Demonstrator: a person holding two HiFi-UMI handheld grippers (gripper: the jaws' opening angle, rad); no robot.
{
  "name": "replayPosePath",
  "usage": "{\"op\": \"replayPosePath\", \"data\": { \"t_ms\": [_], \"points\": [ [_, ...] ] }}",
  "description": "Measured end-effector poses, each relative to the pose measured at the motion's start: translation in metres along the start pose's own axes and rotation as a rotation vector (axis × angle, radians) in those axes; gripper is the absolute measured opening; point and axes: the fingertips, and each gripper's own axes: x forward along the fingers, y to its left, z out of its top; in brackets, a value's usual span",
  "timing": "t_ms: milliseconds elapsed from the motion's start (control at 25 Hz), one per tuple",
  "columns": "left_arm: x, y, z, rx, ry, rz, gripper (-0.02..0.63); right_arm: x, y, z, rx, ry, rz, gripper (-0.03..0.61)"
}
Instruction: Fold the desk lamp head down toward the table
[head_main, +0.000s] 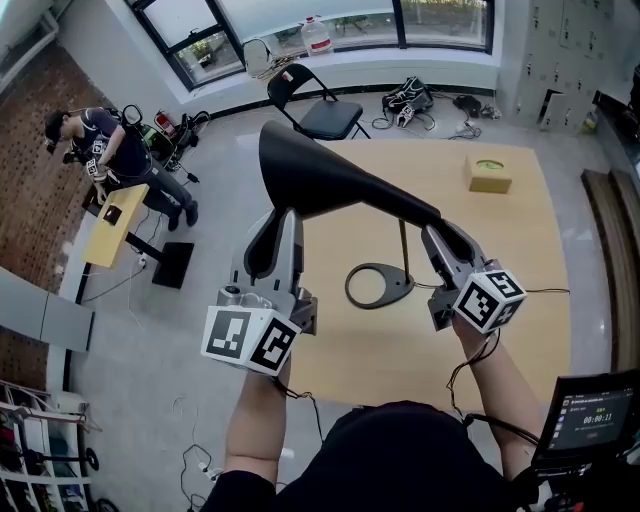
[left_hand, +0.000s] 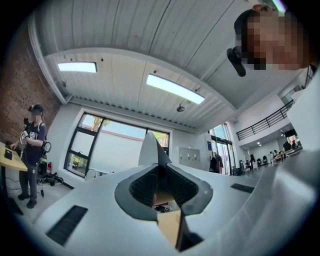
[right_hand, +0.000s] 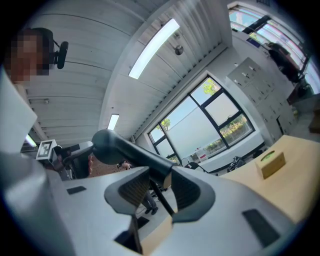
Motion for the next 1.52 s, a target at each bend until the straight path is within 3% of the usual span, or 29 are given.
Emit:
{"op": "replayPosePath", "data": {
  "t_ms": [720, 1120, 1520],
  "points": [
    [-0.007, 0.013, -0.025, -0.078, 0.012, 0.024, 0.049, -0.001, -0.004, 0.011, -0.125, 0.022, -0.044, 0.14],
    [-0.014, 0.026, -0.049, -0.185, 0.041, 0.043, 0.048, -0.002, -0.002, 0.022, -0.219, 0.025, -0.068, 0.137],
    [-0.023, 0.034, -0.086, -0.362, 0.04, 0.036, 0.043, -0.006, 0.001, 0.04, -0.322, 0.01, -0.081, 0.127]
  ]
}}
